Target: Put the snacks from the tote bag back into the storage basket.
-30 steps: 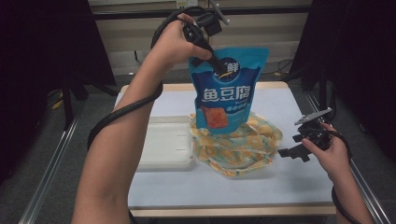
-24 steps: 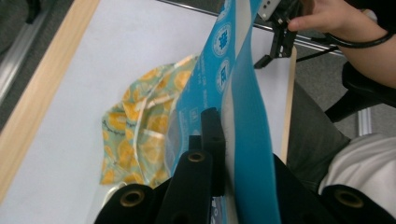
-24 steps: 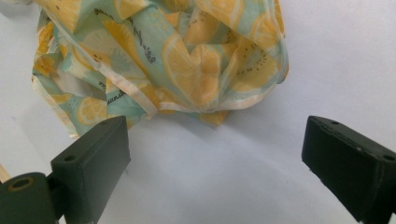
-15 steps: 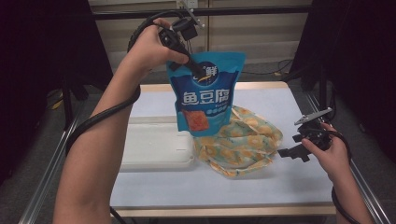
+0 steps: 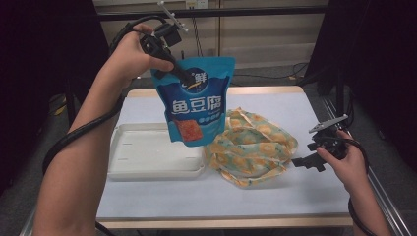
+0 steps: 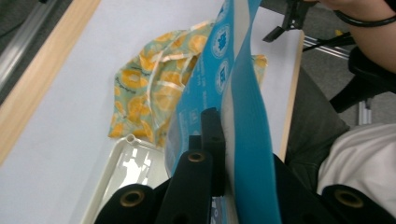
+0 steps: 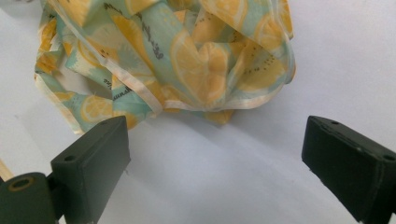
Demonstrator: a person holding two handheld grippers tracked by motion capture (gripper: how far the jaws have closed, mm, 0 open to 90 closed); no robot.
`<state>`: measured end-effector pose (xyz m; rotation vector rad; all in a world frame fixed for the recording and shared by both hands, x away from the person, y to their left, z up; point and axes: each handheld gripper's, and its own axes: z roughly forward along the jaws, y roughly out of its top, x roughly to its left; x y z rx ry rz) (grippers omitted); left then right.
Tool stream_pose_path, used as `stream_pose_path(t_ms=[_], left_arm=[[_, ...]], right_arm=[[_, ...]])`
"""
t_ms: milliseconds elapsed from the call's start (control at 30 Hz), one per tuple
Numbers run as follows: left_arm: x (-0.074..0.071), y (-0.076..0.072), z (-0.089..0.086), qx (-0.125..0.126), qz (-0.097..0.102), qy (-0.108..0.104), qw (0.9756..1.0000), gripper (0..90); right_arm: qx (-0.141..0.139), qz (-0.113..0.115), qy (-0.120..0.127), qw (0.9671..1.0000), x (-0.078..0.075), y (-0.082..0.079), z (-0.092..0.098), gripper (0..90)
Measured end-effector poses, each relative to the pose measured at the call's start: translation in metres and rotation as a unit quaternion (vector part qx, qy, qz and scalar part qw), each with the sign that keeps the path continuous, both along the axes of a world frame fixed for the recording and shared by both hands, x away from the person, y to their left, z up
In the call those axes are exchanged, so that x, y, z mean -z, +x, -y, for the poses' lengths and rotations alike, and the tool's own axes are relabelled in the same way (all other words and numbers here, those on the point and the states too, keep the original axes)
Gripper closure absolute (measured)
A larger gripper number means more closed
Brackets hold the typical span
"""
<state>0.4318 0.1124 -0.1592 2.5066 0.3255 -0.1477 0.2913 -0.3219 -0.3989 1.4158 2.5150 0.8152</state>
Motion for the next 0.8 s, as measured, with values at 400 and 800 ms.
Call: stream_pose_path(t_ms=[400, 800], left_arm=[[0.016, -0.002, -0.035, -0.014, -0.012, 0.001, 0.9998, 90.0], [0.039, -0.002, -0.055, -0.011, -0.017, 0.005, 0.9998, 90.0]], right_arm=[[-0.002, 0.002, 0.000, 1.0000, 0.001, 0.000, -0.001, 7.7], [0.004, -0.004, 0.007, 1.0000, 0.002, 0.000, 0.001, 7.7]])
